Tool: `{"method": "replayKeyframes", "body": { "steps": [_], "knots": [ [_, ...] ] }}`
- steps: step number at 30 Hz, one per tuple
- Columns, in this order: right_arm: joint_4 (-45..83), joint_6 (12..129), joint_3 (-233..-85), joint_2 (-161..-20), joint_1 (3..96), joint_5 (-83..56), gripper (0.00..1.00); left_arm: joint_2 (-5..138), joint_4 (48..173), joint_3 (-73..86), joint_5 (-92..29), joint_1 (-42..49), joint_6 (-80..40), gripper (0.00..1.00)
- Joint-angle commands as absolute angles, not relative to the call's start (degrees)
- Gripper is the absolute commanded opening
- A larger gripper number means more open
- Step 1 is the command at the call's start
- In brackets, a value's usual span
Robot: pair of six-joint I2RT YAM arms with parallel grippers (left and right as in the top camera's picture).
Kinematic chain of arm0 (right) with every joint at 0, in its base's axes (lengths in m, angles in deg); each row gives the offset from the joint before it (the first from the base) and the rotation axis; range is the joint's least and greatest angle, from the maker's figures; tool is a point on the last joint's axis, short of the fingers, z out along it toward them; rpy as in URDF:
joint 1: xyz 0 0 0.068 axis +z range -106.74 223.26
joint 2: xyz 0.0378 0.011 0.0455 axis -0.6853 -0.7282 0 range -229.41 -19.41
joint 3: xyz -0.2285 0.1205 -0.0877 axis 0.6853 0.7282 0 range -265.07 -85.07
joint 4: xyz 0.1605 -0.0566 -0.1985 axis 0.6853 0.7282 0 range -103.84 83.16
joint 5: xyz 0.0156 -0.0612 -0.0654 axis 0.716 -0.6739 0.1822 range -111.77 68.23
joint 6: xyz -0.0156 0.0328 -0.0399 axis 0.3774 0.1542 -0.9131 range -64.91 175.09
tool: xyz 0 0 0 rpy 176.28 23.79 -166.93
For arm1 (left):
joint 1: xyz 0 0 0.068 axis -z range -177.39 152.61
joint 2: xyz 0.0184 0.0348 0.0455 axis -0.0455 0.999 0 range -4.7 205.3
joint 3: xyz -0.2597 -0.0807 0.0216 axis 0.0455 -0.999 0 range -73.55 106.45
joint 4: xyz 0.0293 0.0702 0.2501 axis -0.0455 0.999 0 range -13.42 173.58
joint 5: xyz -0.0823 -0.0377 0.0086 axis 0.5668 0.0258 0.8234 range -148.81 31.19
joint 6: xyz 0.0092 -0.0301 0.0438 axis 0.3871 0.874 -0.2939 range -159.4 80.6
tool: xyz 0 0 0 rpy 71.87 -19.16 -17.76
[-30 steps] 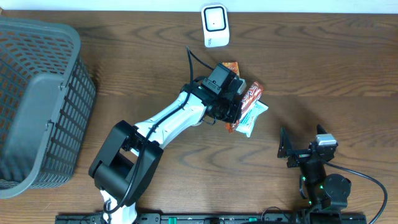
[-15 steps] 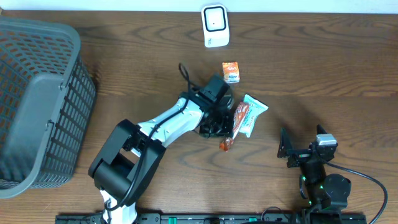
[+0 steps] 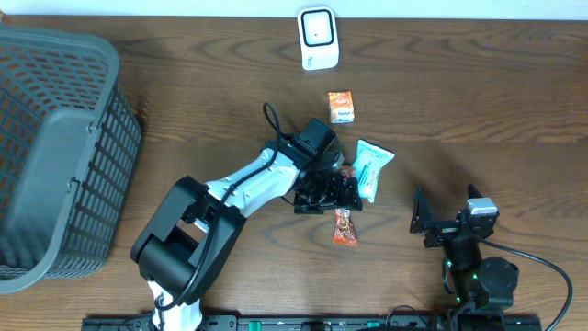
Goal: Scan the item barcode
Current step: 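Lower the Top bar onto the table near the wipes and release, then retract the left arm and reach the right gripper to the Top bar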
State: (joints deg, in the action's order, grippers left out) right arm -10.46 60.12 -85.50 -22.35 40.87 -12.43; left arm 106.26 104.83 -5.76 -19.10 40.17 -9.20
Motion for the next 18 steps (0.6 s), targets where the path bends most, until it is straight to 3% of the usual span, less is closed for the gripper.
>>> {"method": "replayKeyframes", "body": {
  "steps": [1,11,18],
  "knots": [
    [-10.3,60.8,-85.4,-22.4,41.2,-12.4,0.99,105.3,105.0,-5.9,-20.8,39.9,-9.1,0.98],
    [-10.5,67.0,-85.4,-22.4,41.2,-10.6,0.99,94.4,105.0,-4.2,-30.5,39.9,-8.9,0.98],
    [-11.6,69.1,-86.5,-22.4,41.2,4.2,0.99,87.6,105.0,-4.2,-33.9,40.0,-8.9,0.98]
  ]
}}
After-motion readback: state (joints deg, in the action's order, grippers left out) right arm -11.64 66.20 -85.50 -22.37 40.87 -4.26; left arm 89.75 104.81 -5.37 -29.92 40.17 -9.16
